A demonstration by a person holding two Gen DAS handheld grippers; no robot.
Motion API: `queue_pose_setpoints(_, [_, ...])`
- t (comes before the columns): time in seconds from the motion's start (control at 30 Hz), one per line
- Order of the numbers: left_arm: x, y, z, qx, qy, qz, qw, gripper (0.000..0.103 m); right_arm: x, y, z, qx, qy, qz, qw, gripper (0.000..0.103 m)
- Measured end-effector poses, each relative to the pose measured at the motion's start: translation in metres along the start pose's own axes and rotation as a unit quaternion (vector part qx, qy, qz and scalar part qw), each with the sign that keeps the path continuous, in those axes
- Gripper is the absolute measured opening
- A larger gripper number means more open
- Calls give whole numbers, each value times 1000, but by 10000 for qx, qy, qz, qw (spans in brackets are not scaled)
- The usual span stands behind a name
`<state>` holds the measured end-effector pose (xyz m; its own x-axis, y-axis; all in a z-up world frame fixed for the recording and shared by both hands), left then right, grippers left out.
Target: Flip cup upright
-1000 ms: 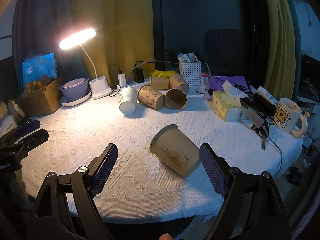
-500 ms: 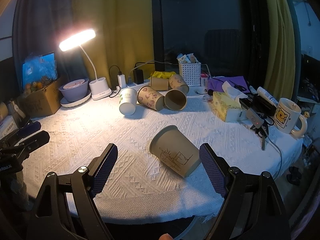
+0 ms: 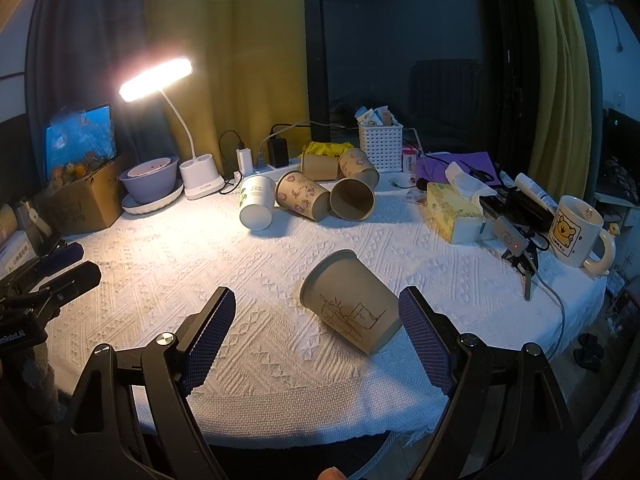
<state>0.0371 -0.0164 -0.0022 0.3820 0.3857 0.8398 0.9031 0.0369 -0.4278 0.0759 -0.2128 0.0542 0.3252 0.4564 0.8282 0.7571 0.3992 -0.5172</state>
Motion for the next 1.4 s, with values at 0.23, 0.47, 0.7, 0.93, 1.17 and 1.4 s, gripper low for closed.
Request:
queue_pose_setpoints(0.23, [-3, 2, -3, 34, 36, 49, 10000, 88, -1, 1, -1, 12, 20, 6, 10000, 86])
queue_pose_setpoints(0.47, [-5, 26, -21, 24, 504, 251, 9984, 88, -9, 10, -13, -9, 137, 41, 9999, 86])
queue_pose_setpoints(0.7, [-11, 72, -74, -263, 1750, 559, 9826, 88, -29, 24, -54, -180, 412, 71, 9990, 86])
queue_pose_setpoints(0.93, [-20, 118, -131, -785, 3302, 994, 9354, 88, -50, 34, -92, -164, 794, 137, 9966, 86])
queue_pose_setpoints(1.17, [-34, 149, -176, -1248, 4864, 1432, 8528, 88, -62, 45, -117, -179, 1071, 253, 9938, 86])
queue_pose_setpoints(1.4, [-53, 162, -202, -1811, 5913, 2023, 7594, 88, -69, 45, -134, -214, 1353, 278, 9902, 86])
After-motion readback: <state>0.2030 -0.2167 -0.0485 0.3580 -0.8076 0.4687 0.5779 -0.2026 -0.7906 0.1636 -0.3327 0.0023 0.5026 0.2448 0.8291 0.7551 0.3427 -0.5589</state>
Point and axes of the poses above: each gripper's, at about its wrist camera, not at the fingertips, and y roughly the way its jaws point, z to its left, x to its top, the point moved 4 cm from there along y, roughly the way its jaws point, and after that the axes turned 13 degrees about -y, right-handed, at the moved point
